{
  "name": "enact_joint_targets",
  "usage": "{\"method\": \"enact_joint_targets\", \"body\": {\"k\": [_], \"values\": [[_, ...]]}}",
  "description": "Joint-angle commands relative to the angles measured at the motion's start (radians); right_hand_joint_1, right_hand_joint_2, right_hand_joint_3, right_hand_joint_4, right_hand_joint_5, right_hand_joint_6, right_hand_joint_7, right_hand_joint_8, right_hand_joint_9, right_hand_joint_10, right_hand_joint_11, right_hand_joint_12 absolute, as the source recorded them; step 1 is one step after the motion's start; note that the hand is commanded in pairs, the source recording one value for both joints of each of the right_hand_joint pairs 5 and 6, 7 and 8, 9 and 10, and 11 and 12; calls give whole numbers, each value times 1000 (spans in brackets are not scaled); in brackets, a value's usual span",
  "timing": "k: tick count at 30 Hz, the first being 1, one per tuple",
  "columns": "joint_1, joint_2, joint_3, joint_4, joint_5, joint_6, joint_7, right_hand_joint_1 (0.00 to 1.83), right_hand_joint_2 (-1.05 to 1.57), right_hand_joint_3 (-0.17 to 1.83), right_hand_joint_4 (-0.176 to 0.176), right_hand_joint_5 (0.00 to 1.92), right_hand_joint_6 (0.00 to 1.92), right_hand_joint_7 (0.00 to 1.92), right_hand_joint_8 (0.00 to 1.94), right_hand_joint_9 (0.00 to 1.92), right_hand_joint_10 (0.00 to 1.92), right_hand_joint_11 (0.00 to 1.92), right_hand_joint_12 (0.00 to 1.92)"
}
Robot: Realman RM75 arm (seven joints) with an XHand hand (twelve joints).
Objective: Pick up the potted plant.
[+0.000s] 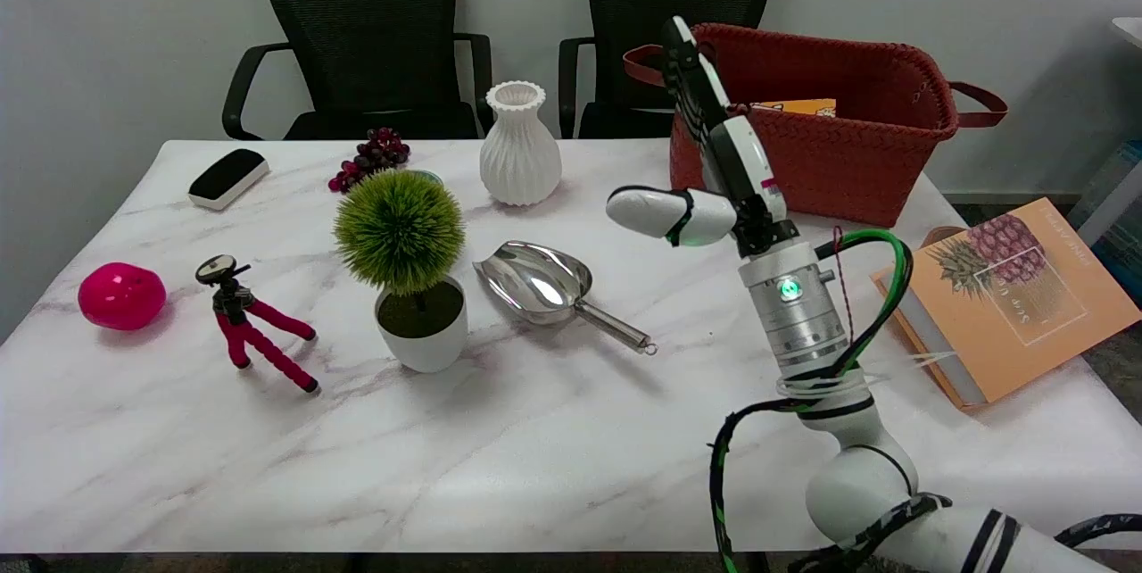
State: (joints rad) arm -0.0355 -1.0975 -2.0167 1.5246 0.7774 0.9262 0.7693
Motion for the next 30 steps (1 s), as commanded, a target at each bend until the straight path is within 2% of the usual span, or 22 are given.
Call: {"method": "enact_joint_targets", "body": {"k": [1, 9, 14, 23, 30], "values": [[-125, 22, -29, 59, -14, -20, 57, 700, 318, 42, 0, 0, 0, 0, 0, 0, 0, 43, 43], [-187, -14, -41, 131, -57, -44, 19, 737, 322, 53, 0, 0, 0, 0, 0, 0, 0, 19, 19], [-204, -76, -60, 170, -60, -138, -42, 736, 386, 34, 0, 0, 0, 0, 0, 0, 0, 0, 0], [-186, -199, -113, 161, -63, -250, -101, 726, 443, 29, 0, 0, 0, 0, 0, 0, 0, 0, 0], [-160, -298, -160, 72, -63, -263, -148, 716, 472, 48, 0, 0, 0, 0, 0, 0, 0, 0, 0]]}}
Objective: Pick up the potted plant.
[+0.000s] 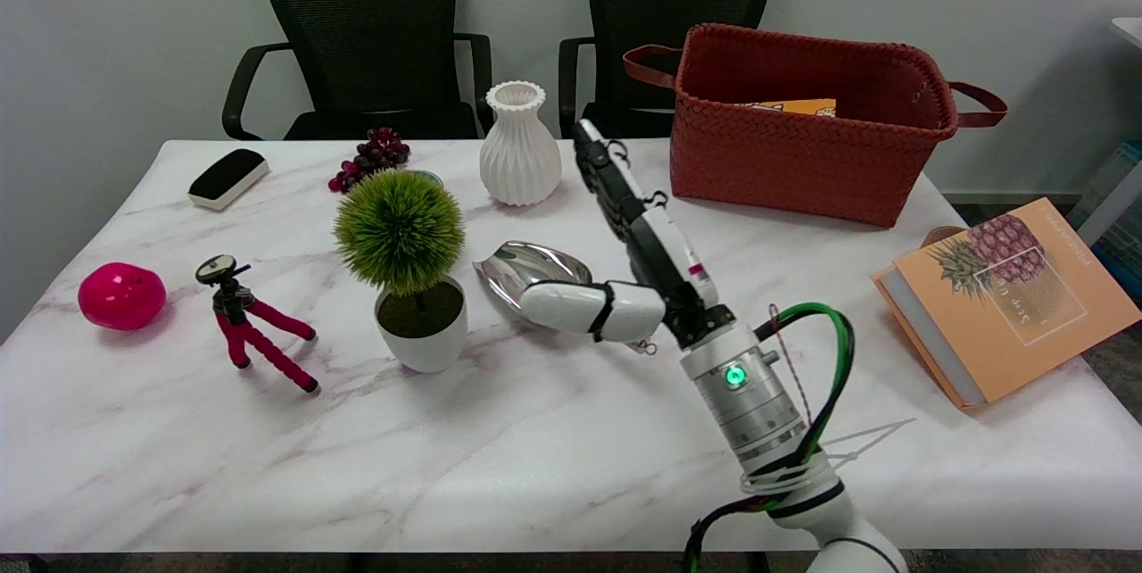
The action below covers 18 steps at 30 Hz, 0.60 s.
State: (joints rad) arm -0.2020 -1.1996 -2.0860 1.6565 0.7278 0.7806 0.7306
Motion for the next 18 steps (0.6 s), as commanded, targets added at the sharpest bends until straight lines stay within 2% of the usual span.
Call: {"method": "enact_joint_targets", "body": {"k": [1, 7, 18], "values": [[13, -210, -98, -81, -13, -114, -109, 715, 474, 51, 0, 0, 0, 0, 0, 0, 0, 0, 0], [34, -275, -105, -150, -13, -107, -109, 713, 476, 77, 0, 0, 0, 0, 0, 0, 0, 0, 0], [66, -316, -96, -233, 21, -106, -100, 670, 540, 87, 0, 0, 0, 0, 0, 0, 0, 0, 0]]}}
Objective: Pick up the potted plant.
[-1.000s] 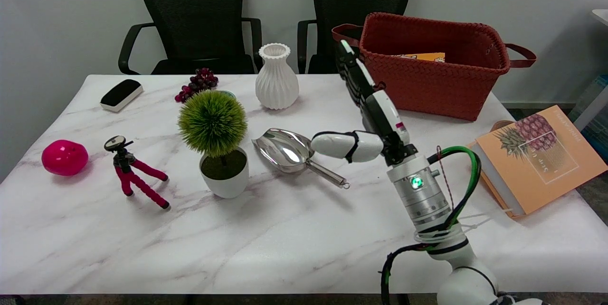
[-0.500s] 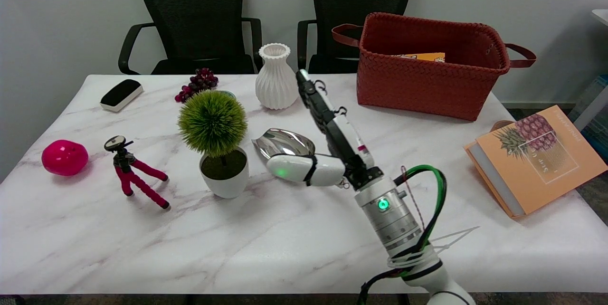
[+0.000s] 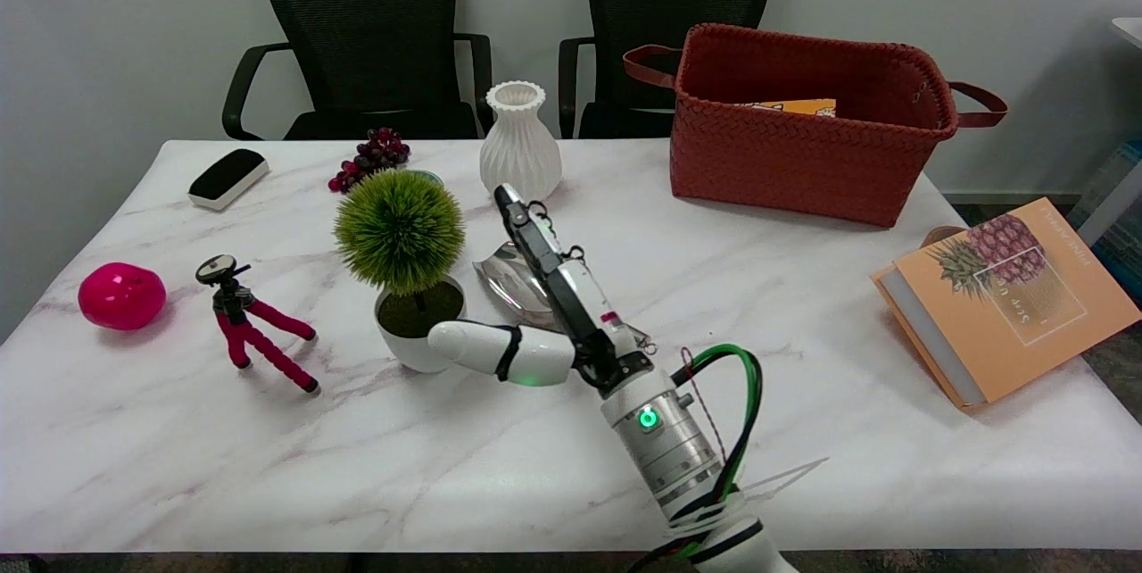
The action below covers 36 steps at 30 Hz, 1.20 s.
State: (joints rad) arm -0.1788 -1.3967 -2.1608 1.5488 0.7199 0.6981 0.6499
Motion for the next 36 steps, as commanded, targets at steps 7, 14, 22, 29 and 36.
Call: {"method": "enact_joint_targets", "body": {"k": [7, 14, 22, 29, 36], "values": [[46, -124, -20, -142, 95, -33, -26, 657, 569, 75, 0, 0, 0, 0, 0, 0, 0, 0, 0], [56, -129, -4, -171, 140, -25, -26, 650, 591, 58, 0, 0, 0, 0, 0, 0, 0, 0, 0], [69, -123, 8, -198, 176, -28, -26, 648, 604, 48, 0, 0, 0, 0, 0, 0, 0, 0, 0], [82, -122, 7, -221, 193, -33, -19, 649, 607, 45, 0, 0, 0, 0, 0, 0, 0, 0, 0], [94, -124, -6, -239, 212, -40, -18, 650, 602, 50, 0, 0, 0, 0, 0, 0, 0, 0, 0]]}}
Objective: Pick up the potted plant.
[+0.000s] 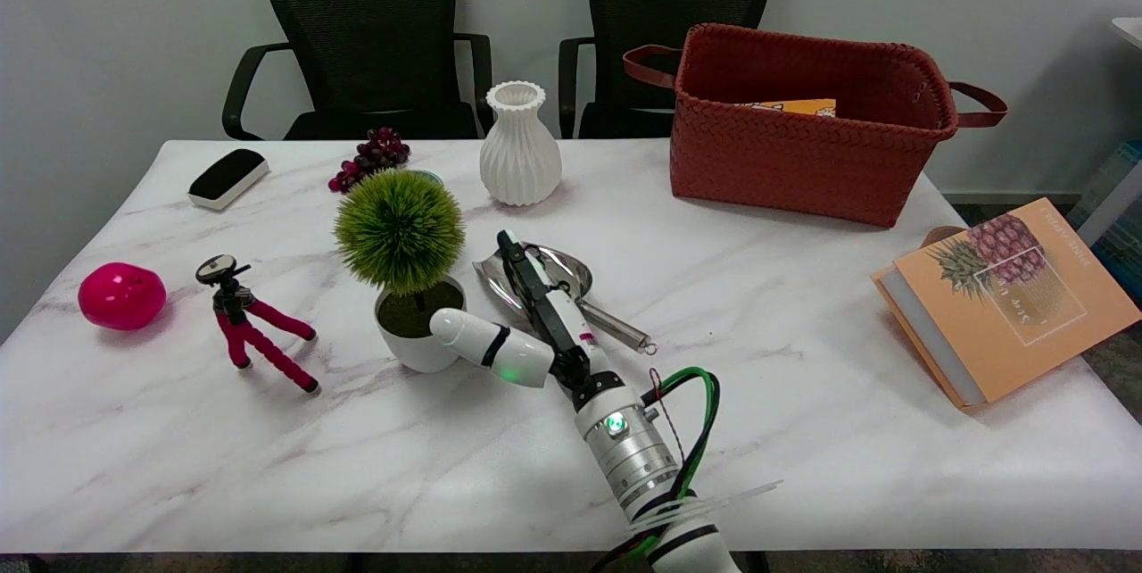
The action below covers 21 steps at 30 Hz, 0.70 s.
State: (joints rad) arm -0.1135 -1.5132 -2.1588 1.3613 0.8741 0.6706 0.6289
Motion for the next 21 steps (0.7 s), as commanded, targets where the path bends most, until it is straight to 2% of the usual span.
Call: {"method": "enact_joint_targets", "body": {"k": [1, 21], "values": [[28, -10, -8, -50, 58, -15, 3, 650, 602, 50, 0, 0, 0, 0, 0, 0, 0, 0, 0], [33, -18, -16, -42, 69, -41, 8, 643, 606, 53, 0, 0, 0, 0, 0, 0, 0, 0, 0]]}}
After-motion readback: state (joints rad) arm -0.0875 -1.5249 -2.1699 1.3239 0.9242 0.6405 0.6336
